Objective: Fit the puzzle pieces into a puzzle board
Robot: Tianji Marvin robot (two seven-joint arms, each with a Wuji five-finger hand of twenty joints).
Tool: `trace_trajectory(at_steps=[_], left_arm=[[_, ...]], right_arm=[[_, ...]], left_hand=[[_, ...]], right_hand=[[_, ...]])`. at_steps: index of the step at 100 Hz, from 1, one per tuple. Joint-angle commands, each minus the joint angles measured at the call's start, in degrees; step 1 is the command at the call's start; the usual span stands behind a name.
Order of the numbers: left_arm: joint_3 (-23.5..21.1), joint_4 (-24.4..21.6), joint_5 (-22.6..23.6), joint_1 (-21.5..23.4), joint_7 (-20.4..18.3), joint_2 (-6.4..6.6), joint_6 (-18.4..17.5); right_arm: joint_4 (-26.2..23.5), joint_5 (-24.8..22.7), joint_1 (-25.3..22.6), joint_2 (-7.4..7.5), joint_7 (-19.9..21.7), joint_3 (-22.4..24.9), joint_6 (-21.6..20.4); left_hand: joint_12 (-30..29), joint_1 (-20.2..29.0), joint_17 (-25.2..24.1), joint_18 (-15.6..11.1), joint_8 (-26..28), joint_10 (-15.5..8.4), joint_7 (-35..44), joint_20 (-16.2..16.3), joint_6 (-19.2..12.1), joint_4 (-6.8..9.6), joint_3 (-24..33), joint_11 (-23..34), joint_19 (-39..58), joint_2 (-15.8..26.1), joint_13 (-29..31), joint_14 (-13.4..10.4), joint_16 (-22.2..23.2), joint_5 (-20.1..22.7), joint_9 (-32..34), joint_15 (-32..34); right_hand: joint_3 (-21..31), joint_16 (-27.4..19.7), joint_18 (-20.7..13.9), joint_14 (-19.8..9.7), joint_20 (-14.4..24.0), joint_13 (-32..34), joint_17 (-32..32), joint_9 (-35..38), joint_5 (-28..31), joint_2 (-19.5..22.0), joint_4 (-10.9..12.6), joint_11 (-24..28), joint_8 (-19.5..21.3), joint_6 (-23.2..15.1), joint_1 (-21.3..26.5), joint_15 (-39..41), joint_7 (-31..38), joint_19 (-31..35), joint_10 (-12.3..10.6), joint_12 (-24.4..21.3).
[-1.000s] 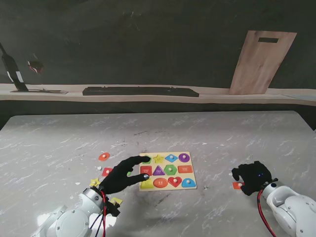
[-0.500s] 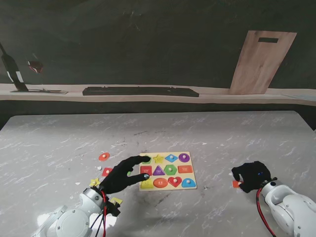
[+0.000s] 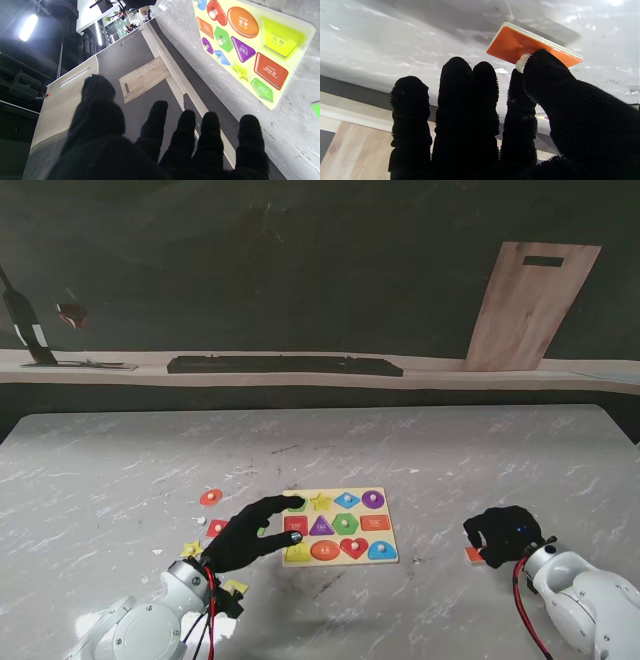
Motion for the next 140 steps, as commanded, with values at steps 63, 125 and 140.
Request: trace_trajectory(at_steps=[63,125,140], left_arm=[[-0.6,-0.6,-0.2,0.8,0.2,-0.09,-0.5],[-1.1,-0.9,-0.1,1.3,0.4,-0.1,-0.6],[-1.1,-0.9,-0.1,1.3,0.3,-0.09,-0.7]], right_arm=[[4.9,12.9,18.7,-3.7,0.4,-25.9,12.3],[7.6,18.8,25.0,-5.34,2.9,-38.0,18.7],[9.7,19.8,26.7,-5.7,2.3,-40.3,19.5]], left_hand=[[-0.7,-0.5,-0.5,-4.8,-0.7,-0.7,-0.6,1.0,-1.7,1.97,-2.1,-0.2,-0.4,1.6,-0.6,-1.3,0.3,1.4,0.1,-0.4],[-0.7,-0.6,-0.4,-4.8,-0.7,-0.7,-0.7,1.0,-1.7,1.97,-2.2,-0.2,-0.3,1.7,-0.6,-1.3,0.3,1.5,0.1,-0.4],[-0.7,-0.5,-0.5,-4.8,-0.7,-0.8,-0.6,1.0,-1.7,1.97,-2.2,-0.2,-0.3,1.6,-0.6,-1.3,0.3,1.6,0.2,-0.4]], right_hand=[[4.7,-0.5,4.5,1.1,-0.7,6.1,5.1,4.9,5.2,-3.5,3.0,0.4,-1.5,3.6,3.6,-0.2,3.6,2.2,5.8,-0.8],[5.0,-0.7,6.3,1.8,-0.8,7.1,6.6,5.1,5.6,-4.2,3.5,1.2,-1.5,4.8,4.0,0.8,3.4,4.0,6.9,-0.8],[5.0,-0.7,6.4,1.7,-0.9,7.1,6.8,5.0,5.5,-4.0,3.5,1.4,-1.5,4.8,3.8,0.9,3.4,4.3,6.9,-0.7]])
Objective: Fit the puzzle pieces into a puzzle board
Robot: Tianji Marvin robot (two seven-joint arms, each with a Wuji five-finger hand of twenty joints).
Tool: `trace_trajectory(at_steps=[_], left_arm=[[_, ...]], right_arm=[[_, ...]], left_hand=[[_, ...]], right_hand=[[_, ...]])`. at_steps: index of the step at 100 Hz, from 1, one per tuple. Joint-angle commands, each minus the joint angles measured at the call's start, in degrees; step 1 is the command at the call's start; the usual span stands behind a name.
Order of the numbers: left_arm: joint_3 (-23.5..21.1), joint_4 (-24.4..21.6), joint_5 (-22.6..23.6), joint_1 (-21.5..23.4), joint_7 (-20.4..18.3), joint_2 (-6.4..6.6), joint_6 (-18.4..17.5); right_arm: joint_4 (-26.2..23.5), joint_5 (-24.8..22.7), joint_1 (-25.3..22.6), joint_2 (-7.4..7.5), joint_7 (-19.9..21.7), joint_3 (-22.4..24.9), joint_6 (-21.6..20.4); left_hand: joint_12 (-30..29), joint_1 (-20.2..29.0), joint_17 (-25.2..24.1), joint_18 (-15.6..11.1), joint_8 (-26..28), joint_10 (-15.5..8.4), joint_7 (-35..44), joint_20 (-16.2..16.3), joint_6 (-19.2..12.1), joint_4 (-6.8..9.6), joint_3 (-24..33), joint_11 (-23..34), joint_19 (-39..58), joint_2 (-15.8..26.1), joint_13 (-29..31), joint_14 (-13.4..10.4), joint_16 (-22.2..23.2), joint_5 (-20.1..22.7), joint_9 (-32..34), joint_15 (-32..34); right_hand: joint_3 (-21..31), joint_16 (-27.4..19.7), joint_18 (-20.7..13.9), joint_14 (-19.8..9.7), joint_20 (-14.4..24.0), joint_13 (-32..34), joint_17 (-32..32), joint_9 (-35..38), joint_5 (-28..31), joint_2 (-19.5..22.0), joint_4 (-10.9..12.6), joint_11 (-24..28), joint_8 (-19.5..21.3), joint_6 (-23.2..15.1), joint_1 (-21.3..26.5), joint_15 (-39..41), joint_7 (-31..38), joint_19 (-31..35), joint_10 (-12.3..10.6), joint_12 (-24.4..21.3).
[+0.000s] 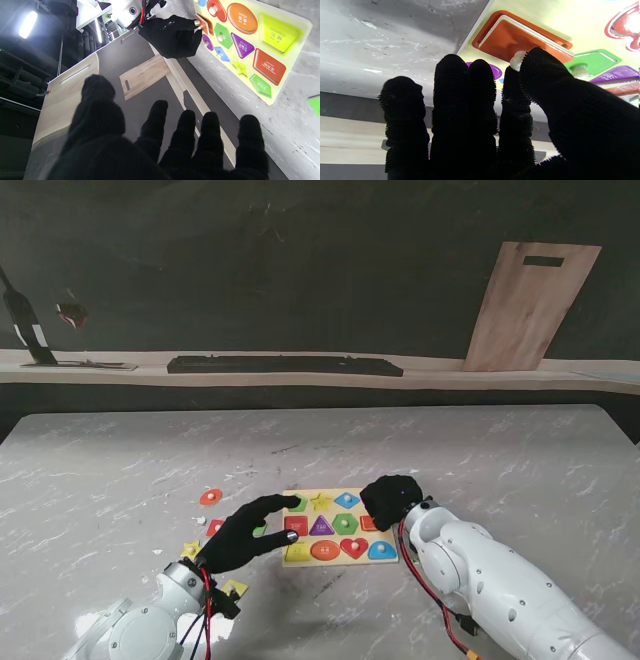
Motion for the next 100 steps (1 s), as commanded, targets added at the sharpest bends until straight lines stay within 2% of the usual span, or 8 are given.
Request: trace_trajectory(at_steps=[1,18,66,100], left_arm=[[0.0,-0.2,-0.1,0.2,0.0,-0.07,-0.2],[0.0,-0.2,-0.2,0.1,0.0,-0.08,-0.2],[0.2,0.0,-0.3,0.0,-0.1,-0.1,0.0],[0.1,0.0,-0.4,0.0,0.0,-0.11,0.0]], right_arm=[[1.0,-0.1,0.5,-0.59,-0.4,-0.7,0.2],[2.9,0.6,1.6,-0.94,-1.3,-2.4,1.2],[3.1,1.8,1.7,-1.18,-0.9,-3.5,1.1],[3.6,5.0,1.8,-2.32,-1.4,-3.9,3.3]], left_hand=[[-0.6,-0.5,-0.5,-4.8,-0.7,-0.7,-0.6,1.0,-1.7,1.97,-2.2,-0.2,-0.3,1.6,-0.6,-1.2,0.3,1.1,0.2,-0.4],[-0.6,-0.5,-0.5,-4.7,-0.7,-0.7,-0.6,0.9,-1.7,1.97,-2.2,-0.2,-0.4,1.6,-0.6,-1.2,0.3,1.1,0.1,-0.4],[-0.6,-0.5,-0.5,-4.7,-0.7,-0.6,-0.7,0.9,-1.7,1.97,-2.2,-0.3,-0.4,1.6,-0.6,-1.2,0.3,1.1,0.1,-0.5],[-0.6,-0.5,-0.5,-4.8,-0.7,-0.8,-0.7,1.0,-1.7,1.98,-2.2,-0.2,-0.4,1.6,-0.6,-1.2,0.3,1.1,0.1,-0.4]], right_hand=[[3.0,-0.1,2.8,-0.2,-0.8,2.9,1.3,1.9,3.0,-1.2,2.1,1.4,0.1,-0.1,3.1,1.1,3.2,2.4,4.6,-0.2],[2.9,-0.2,2.7,-0.4,-0.9,2.9,1.4,1.7,2.7,-0.9,2.2,1.6,0.3,-0.2,3.1,1.2,3.3,2.6,4.5,-0.1],[2.9,-0.3,2.6,-0.5,-1.1,2.9,1.4,1.6,2.6,-0.9,2.4,2.1,0.6,-0.2,2.8,1.9,3.4,3.2,4.4,-0.1],[3.0,-0.4,3.1,-0.1,-1.2,3.2,1.6,1.7,2.5,-1.0,2.6,2.6,0.5,1.0,2.8,2.4,3.5,3.7,5.1,0.1]])
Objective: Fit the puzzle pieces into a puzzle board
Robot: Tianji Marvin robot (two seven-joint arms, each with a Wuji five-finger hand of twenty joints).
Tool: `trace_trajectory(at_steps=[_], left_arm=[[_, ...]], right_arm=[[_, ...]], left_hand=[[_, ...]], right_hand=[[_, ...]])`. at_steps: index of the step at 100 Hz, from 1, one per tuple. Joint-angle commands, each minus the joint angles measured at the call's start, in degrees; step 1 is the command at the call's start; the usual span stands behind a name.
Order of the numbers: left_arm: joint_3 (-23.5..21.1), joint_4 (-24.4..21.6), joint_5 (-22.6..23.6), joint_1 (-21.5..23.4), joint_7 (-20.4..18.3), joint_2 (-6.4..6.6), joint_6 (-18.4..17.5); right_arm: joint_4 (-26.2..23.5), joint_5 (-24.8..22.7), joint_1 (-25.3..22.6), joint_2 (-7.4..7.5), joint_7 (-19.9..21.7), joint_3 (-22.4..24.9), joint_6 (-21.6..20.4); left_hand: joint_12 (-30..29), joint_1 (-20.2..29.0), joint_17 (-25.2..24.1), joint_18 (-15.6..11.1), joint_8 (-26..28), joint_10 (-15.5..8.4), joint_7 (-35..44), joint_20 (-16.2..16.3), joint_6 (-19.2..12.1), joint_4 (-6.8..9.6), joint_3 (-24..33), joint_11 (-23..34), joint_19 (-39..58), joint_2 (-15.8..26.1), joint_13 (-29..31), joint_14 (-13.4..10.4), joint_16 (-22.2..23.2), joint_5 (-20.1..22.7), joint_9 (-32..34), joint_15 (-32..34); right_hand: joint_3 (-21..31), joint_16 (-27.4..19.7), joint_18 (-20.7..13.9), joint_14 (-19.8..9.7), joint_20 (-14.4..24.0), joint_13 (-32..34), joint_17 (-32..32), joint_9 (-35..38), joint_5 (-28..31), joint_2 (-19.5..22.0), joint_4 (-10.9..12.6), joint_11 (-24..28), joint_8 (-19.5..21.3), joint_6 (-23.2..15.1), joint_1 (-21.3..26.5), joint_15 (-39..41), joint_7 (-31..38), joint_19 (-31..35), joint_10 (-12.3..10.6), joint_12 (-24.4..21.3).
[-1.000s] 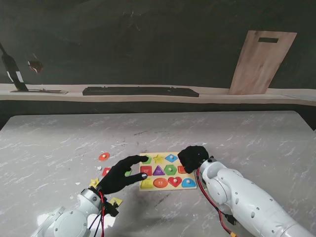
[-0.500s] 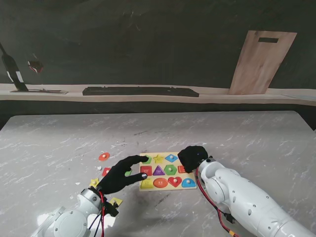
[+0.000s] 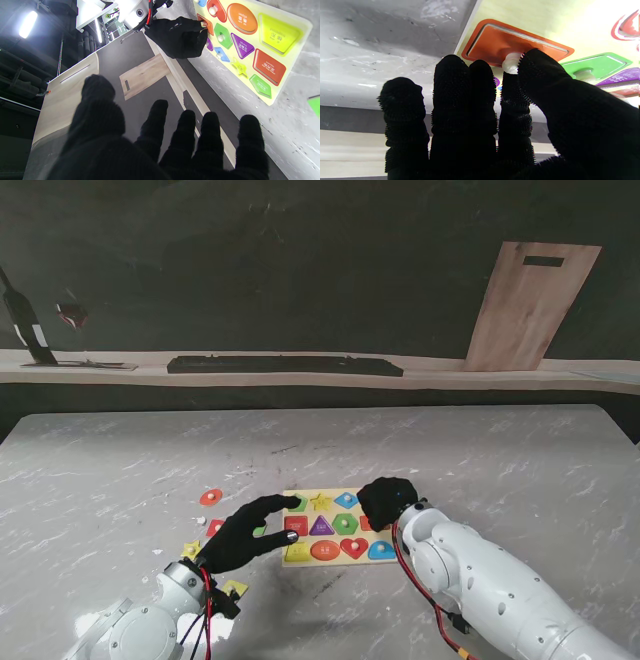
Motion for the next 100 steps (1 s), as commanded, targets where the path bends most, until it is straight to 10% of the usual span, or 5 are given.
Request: trace_trajectory(at_steps=[1,40,62,70,100], left_arm=[[0.0,-0.1,-0.2,0.1,0.0,-0.11,0.0],[-0.1,-0.1,-0.2,0.2,0.0,-0.09,-0.3],[-0.1,-0.1,-0.2,0.2,0.0,-0.09,-0.3],[-0.1,-0.1,-0.2,0.3,0.0,-0.09,-0.2],[0.1,0.1,-0.4,0.1,-0.3,-0.06,0.1]], right_arm=[[-0.1,0.2,-0.6,-0.72,0.2,-0.1,0.7],[-0.4,-3.2,-1.5,0.07,-0.5,0.1,2.8],[-0.3,-4.7,-1.9,0.38,-1.1,0.1,4.3],[-0.5,-5.2,-2.4,0.47,-1.6,0.6,4.2],[-2.6,-7.9,-4.7,1.08,-3.3,4.3,2.3]], left_hand=[[-0.6,-0.5,-0.5,-4.8,-0.7,-0.7,-0.7,1.0,-1.6,1.98,-2.2,-0.2,-0.4,1.6,-0.7,-1.2,0.3,0.6,0.1,-0.5],[-0.6,-0.6,-0.5,-4.8,-0.7,-0.8,-0.7,1.0,-1.7,1.96,-2.2,-0.2,-0.4,1.6,-0.6,-1.3,0.3,0.8,0.2,-0.4],[-0.6,-0.3,-0.4,-4.7,-0.6,-0.7,-0.6,1.0,-1.7,1.96,-2.1,-0.2,-0.4,1.8,-0.5,-1.2,0.3,1.0,0.3,-0.4],[-0.6,-0.3,-0.4,-4.7,-0.6,-0.6,-0.6,1.0,-1.7,1.93,-2.1,-0.2,-0.3,1.8,-0.5,-1.1,0.3,1.1,0.4,-0.4],[-0.6,-0.3,-0.5,-4.7,-0.6,-0.7,-0.6,0.9,-1.6,1.9,-2.2,-0.3,-0.3,1.9,-0.6,-1.2,0.3,1.3,0.2,-0.4]], right_hand=[[2.0,-0.2,3.1,-0.1,-0.5,2.6,1.3,1.7,2.5,-1.1,2.1,1.8,-0.3,0.1,2.8,1.7,1.5,2.6,5.0,0.1],[-4.6,-0.2,4.2,0.7,-0.5,2.2,0.6,1.6,3.7,2.4,1.4,2.5,-1.0,-1.1,-7.6,3.4,2.2,4.2,4.0,3.5],[-9.5,-0.7,5.4,1.0,-1.1,2.6,1.1,2.5,8.4,6.1,4.5,2.3,5.8,0.3,-15.3,4.4,-3.8,5.0,3.9,4.8],[-11.4,-0.7,5.7,1.4,-1.0,2.5,0.9,2.6,9.7,9.2,9.3,2.3,15.1,0.9,-17.8,4.5,-7.7,5.1,4.0,4.8],[-14.1,-0.8,5.0,1.4,-1.0,0.4,-1.1,0.6,7.7,13.2,9.9,1.8,16.1,0.5,-18.6,3.7,-8.8,4.7,3.4,4.8]])
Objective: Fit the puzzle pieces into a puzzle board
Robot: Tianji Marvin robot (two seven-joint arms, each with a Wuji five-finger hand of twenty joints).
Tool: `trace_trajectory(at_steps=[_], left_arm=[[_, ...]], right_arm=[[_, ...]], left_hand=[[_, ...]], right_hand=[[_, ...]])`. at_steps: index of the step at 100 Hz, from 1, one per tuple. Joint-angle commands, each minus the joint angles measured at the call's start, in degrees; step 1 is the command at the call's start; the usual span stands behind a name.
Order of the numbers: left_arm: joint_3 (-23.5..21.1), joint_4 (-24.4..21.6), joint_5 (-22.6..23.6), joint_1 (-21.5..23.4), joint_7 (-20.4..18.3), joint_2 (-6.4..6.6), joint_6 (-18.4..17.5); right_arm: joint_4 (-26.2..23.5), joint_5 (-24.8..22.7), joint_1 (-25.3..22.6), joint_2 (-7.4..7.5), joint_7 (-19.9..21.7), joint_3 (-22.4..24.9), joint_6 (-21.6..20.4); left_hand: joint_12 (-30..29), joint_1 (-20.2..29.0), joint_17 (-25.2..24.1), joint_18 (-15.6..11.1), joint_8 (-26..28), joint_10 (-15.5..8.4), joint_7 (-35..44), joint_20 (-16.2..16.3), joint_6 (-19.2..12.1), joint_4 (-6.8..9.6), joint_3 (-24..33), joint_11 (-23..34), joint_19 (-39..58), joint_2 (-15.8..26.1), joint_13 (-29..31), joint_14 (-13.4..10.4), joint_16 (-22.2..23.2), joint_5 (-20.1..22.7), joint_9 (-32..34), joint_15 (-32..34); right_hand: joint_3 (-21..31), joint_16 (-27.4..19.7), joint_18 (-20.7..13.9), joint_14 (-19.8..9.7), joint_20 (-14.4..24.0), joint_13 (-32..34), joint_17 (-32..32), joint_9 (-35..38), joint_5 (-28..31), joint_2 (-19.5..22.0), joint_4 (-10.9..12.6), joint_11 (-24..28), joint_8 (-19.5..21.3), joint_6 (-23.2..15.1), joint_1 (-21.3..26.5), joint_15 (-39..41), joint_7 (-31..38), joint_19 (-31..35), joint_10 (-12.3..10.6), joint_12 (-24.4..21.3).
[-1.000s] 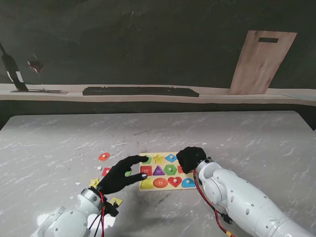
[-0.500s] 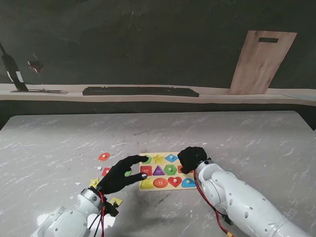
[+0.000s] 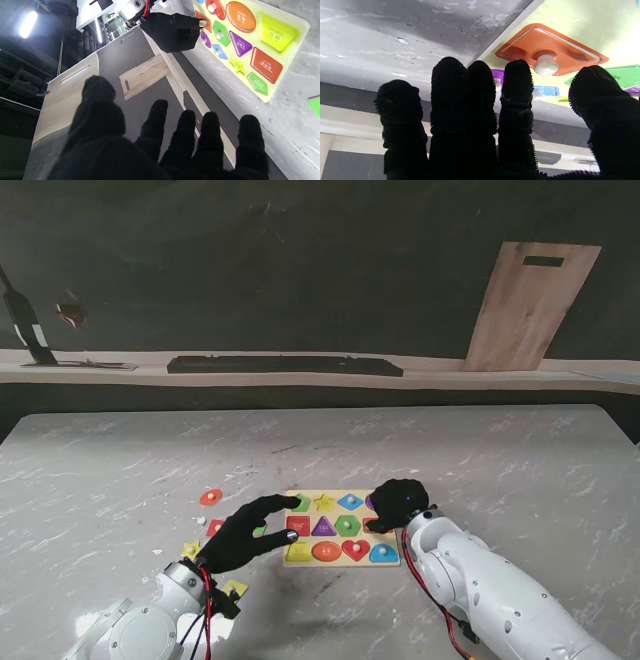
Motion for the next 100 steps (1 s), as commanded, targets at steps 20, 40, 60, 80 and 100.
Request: trace_trajectory(at_steps=[20,40,60,80,100], left_arm=[[0.0,0.0,-0.1,0.2,0.0,-0.08,-0.1],[0.0,0.1,0.0,0.1,0.1,-0.07,-0.2],[-0.2,-0.2,0.5,0.3,0.0,0.02,-0.7],[-0.5,-0.5,1.3,0.7,0.6,-0.01,-1.0],[-1.2,-0.9,2.2,1.3,1.0,0.02,-1.7]], right_arm=[[-2.5,-2.6,-2.6,0.78,-1.9,2.8,-2.0],[-7.3,-5.7,-7.6,1.19,-5.5,9.5,-6.3],[-13.9,-4.3,-15.0,0.51,-9.8,18.0,-14.7],[-24.0,9.5,-23.9,-1.28,-2.8,26.6,-24.1],[-31.8,19.4,-31.0,-1.24,5.6,32.6,-31.7]], left_hand=[[-0.6,-0.3,-0.5,-4.7,-0.6,-0.6,-0.7,0.9,-1.5,1.9,-2.2,-0.2,-0.3,1.3,-0.6,-1.1,0.3,1.3,0.3,-0.4],[-0.6,-0.3,-0.5,-4.8,-0.7,-0.7,-0.8,0.9,-1.5,1.91,-2.3,-0.2,-0.3,1.3,-0.6,-1.2,0.3,1.1,0.2,-0.4],[-0.6,-0.2,-0.4,-4.7,-0.6,-0.7,-0.8,0.9,-1.7,1.94,-2.2,-0.2,-0.2,1.1,-0.6,-1.2,0.3,1.0,0.2,-0.4],[-0.6,-0.1,-0.5,-4.7,-0.6,-0.6,-0.7,0.9,-1.6,1.97,-2.2,-0.2,-0.3,0.8,-0.5,-1.2,0.3,0.8,0.3,-0.3],[-0.5,-0.1,-0.4,-4.7,-0.5,-0.7,-0.6,0.9,-1.7,1.98,-2.1,-0.1,-0.2,0.6,-0.4,-1.1,0.3,0.7,0.5,-0.3]], right_hand=[[-2.7,-0.3,1.3,0.7,-0.6,-1.9,-2.5,-1.7,-0.7,5.0,2.8,0.6,1.1,0.0,-3.0,0.4,-1.5,2.1,2.3,0.8],[-5.4,-0.6,0.1,1.1,-1.3,-6.7,-8.3,-6.0,-4.9,8.9,3.7,-0.1,1.2,-0.7,-3.6,-0.8,-2.4,-0.1,1.1,1.3],[-7.3,-1.5,-1.9,0.0,-3.5,-11.0,-12.9,-10.4,-9.5,11.2,4.3,-1.2,1.4,-2.2,-3.5,-3.4,-2.7,-4.0,-0.6,1.7],[-8.4,-5.4,-2.7,2.1,-6.3,-25.2,-24.6,-28.3,-28.6,12.0,5.2,-5.3,1.1,-3.2,-4.7,-15.8,-7.4,-11.7,-0.7,2.1],[-10.6,-12.2,-4.9,3.5,-13.4,-33.7,-29.5,-43.2,-46.0,9.3,5.2,-9.0,0.1,-1.3,-3.0,-28.9,-10.9,-20.1,-0.6,0.7]])
